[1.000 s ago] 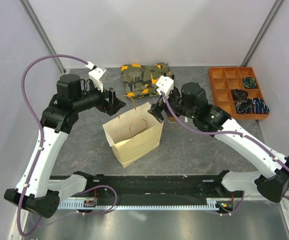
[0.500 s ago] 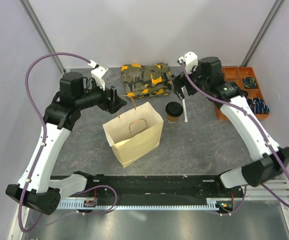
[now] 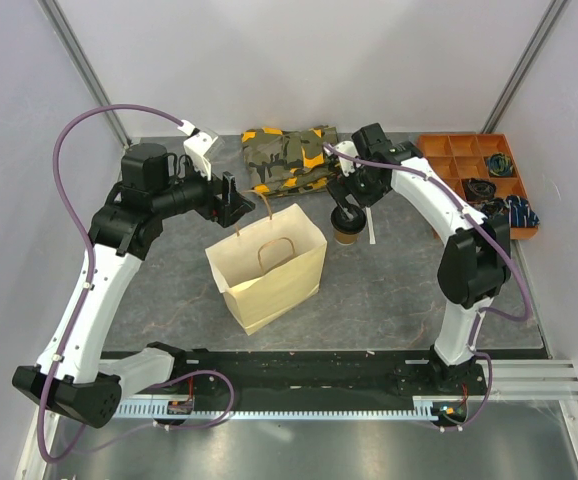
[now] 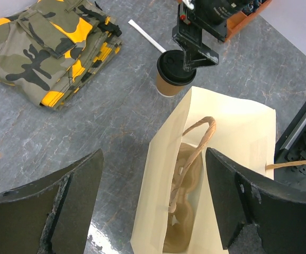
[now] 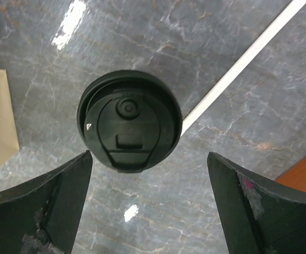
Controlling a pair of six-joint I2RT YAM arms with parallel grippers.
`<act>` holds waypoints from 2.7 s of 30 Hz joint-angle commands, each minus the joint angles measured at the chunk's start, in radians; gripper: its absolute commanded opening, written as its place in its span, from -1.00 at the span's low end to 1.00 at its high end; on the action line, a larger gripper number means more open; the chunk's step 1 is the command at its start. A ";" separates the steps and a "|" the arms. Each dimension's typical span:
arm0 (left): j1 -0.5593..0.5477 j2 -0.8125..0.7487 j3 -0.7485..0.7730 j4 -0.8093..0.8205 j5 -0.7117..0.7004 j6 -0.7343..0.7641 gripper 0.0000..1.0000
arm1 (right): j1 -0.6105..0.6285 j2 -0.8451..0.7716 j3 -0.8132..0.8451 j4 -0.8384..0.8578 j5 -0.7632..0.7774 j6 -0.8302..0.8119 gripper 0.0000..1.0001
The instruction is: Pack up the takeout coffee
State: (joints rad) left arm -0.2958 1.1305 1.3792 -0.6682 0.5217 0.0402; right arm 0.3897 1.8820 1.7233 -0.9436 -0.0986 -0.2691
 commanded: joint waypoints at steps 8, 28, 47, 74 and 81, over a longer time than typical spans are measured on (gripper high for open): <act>0.006 -0.002 0.011 0.044 -0.011 -0.030 0.72 | 0.023 -0.041 -0.073 0.057 -0.018 -0.012 0.96; 0.009 0.008 0.015 0.042 -0.005 -0.020 0.72 | 0.026 -0.014 -0.100 0.143 -0.041 0.018 0.84; 0.012 0.018 0.014 0.042 0.003 -0.017 0.72 | 0.028 -0.009 -0.137 0.163 -0.067 0.033 0.77; 0.014 0.006 0.011 0.039 0.032 -0.019 0.51 | 0.026 -0.098 -0.071 0.118 -0.042 0.050 0.21; 0.014 -0.006 0.004 0.039 0.043 -0.025 0.05 | 0.020 -0.142 0.036 0.063 -0.079 0.076 0.18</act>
State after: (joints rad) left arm -0.2874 1.1481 1.3785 -0.6559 0.5346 0.0387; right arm 0.4122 1.8141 1.6562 -0.8478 -0.1520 -0.2264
